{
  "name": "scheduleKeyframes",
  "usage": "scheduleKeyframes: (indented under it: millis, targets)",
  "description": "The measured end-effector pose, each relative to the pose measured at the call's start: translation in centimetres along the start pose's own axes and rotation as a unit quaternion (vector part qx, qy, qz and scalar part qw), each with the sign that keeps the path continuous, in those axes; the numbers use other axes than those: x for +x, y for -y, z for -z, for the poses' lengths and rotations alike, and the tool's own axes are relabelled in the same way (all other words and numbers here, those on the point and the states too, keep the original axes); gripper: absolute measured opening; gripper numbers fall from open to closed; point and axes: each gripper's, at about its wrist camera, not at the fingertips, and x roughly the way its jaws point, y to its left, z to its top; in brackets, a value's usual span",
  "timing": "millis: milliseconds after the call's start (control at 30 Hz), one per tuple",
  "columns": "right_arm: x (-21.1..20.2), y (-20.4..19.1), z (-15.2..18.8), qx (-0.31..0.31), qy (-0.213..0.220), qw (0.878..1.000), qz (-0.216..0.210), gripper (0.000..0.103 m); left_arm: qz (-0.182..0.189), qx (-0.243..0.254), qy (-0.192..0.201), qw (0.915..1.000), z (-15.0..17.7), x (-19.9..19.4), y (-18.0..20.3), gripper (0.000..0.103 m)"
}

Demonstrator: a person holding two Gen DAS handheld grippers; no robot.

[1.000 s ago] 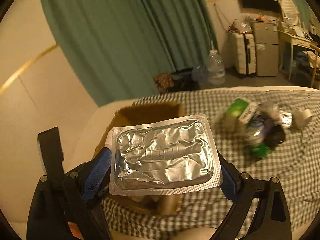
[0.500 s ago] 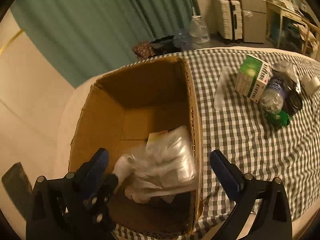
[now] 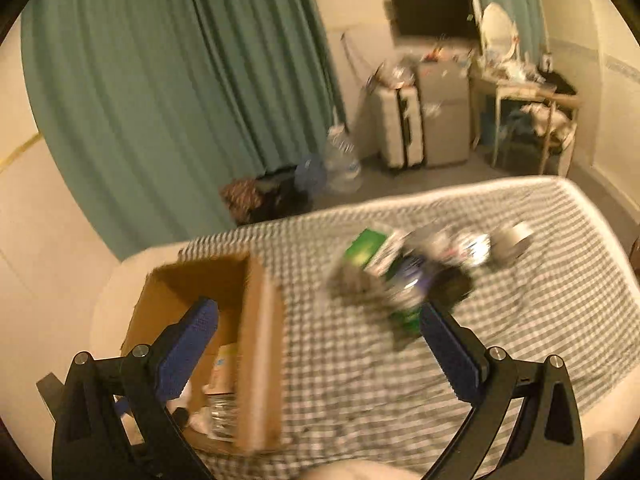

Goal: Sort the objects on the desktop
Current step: 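Carry the spray bottle and foil tray into the cardboard box and release, then grasp the green medicine box with the left gripper while the right grasps the tape roll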

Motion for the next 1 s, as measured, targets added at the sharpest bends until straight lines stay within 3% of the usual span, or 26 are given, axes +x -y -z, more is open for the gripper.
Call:
scheduleKeyframes:
  millis: [100, 200, 333, 533, 633, 733, 900, 1000]
  targets:
    - [-3.1, 4.3, 0.1, -0.019, 0.031, 0.998, 0.048, 0.101, 0.009, 0.003, 0.005, 0.9999, -0.2, -1.7, 2.4, 0.101]
    - [-5.5, 8.8, 1.0, 0.011, 0.037, 0.997, 0.070, 0.101, -0.007, -0.009, 0.017, 0.9998, -0.9, -3.0, 4.8, 0.101]
    - [-8.2, 12.4, 2.0, 0.028, 0.047, 0.997, 0.052, 0.101, 0.020, 0.012, 0.018, 0.9996, -1.9, -3.1, 8.9, 0.102]
    - [-8.8, 14.8, 2.9, -0.009, 0.064, 0.997, 0.042, 0.101, 0.012, 0.039, 0.026, 0.9988, -3.1, -2.8, 14.5, 0.103]
    - [-8.2, 17.3, 3.9, 0.018, 0.034, 0.999, 0.024, 0.101, 0.017, 0.042, 0.015, 0.9989, -3.6, -1.6, 16.6, 0.103]
    - [-8.6, 19.9, 4.4, 0.032, 0.034, 0.999, 0.012, 0.101, 0.035, 0.050, 0.014, 0.9981, -4.1, 0.5, 18.6, 0.103]
    - [-7.3, 24.5, 3.5, 0.049, 0.035, 0.998, 0.027, 0.101, 0.026, 0.047, -0.012, 0.9985, -5.8, 5.9, 21.4, 0.103]
    - [-4.4, 27.1, 2.5, 0.064, 0.019, 0.997, 0.030, 0.101, 0.008, 0.048, -0.022, 0.9986, -6.5, 8.9, 22.2, 0.103]
